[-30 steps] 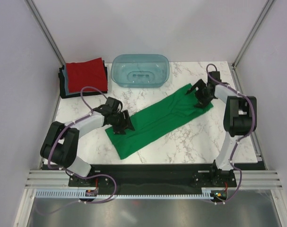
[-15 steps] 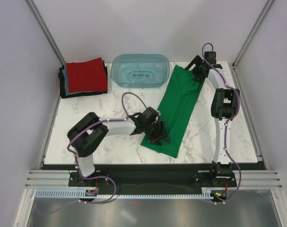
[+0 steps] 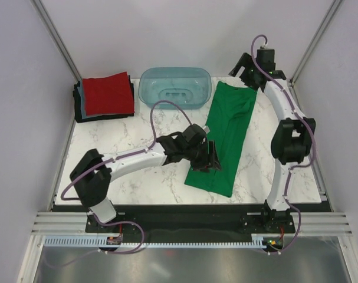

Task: Fold and stack the t-shirts
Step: Fold the tshirt

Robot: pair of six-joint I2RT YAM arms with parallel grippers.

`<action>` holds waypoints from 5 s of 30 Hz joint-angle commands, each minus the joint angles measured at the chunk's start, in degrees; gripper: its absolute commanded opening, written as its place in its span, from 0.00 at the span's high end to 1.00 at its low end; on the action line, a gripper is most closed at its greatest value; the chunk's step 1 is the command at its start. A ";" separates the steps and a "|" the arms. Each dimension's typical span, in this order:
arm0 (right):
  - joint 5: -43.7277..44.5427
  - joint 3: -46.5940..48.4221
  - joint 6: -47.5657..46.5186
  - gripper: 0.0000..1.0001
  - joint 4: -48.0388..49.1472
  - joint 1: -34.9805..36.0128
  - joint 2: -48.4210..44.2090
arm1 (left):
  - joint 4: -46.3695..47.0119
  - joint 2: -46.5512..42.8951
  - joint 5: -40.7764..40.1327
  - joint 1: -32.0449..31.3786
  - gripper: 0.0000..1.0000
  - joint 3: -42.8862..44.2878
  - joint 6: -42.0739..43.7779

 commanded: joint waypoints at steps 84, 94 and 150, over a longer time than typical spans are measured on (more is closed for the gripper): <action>7.10 -70.43 7.80 1.00 -27.08 16.83 -84.52 | -15.54 -14.90 -20.12 1.33 0.98 2.56 6.45; 15.28 -63.31 5.16 1.00 -18.20 16.31 -69.41 | -16.85 2.74 -10.99 11.79 0.98 21.02 13.93; -5.98 -80.25 -1.00 0.18 4.11 4.97 -53.93 | -6.31 6.11 4.58 22.96 0.51 5.04 16.48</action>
